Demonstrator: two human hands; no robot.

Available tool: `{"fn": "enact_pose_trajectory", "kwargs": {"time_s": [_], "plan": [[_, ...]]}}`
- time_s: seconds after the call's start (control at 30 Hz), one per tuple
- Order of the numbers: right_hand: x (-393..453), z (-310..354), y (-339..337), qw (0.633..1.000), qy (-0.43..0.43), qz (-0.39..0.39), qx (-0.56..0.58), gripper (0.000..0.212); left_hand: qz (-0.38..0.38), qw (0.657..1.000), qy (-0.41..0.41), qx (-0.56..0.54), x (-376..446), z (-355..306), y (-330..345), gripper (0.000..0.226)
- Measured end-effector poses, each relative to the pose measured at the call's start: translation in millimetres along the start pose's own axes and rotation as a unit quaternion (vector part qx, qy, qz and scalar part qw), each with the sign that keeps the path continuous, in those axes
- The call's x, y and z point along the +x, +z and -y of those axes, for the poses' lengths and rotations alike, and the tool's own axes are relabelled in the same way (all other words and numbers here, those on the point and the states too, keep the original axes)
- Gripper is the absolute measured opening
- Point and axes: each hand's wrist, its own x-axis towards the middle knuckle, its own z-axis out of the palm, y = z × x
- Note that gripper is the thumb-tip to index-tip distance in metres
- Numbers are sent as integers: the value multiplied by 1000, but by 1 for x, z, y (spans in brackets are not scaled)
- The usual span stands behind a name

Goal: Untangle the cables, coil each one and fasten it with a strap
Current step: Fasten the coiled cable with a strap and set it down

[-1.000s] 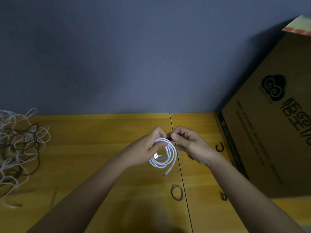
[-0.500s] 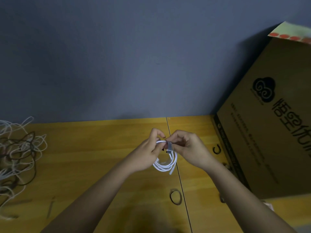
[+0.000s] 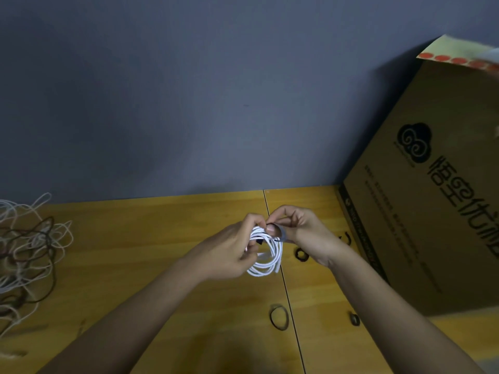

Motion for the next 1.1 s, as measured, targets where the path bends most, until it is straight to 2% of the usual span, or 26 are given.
{"fn": "enact_pose_trajectory", "kwargs": {"time_s": [0.17, 0.33, 0.47, 0.63, 0.77, 0.87, 1.1], "plan": [[-2, 1, -2, 999, 2, 21, -50, 7, -15, 1000, -21, 11, 3, 0, 3, 26], [-9, -7, 5, 988, -92, -27, -119, 9, -27, 999, -23, -15, 4, 0, 1, 26], [-14, -11, 3, 988, -107, -36, -108, 22, -51, 998, -7, -35, 7, 4, 3, 30], [-21, -12, 5, 990, -113, -28, -80, 13, -105, 991, -2, -85, 9, 2, 6, 34], [-25, -14, 8, 988, -128, -54, -64, 18, -156, 981, 2, -120, 10, -3, 12, 16], [-25, -18, 12, 983, -148, -81, -75, 25, -185, 971, -11, -151, 14, -6, 14, 12], [-22, -18, 17, 978, -157, -125, -47, 17, -158, 972, 1, -172, 18, -5, 12, 13]]}}
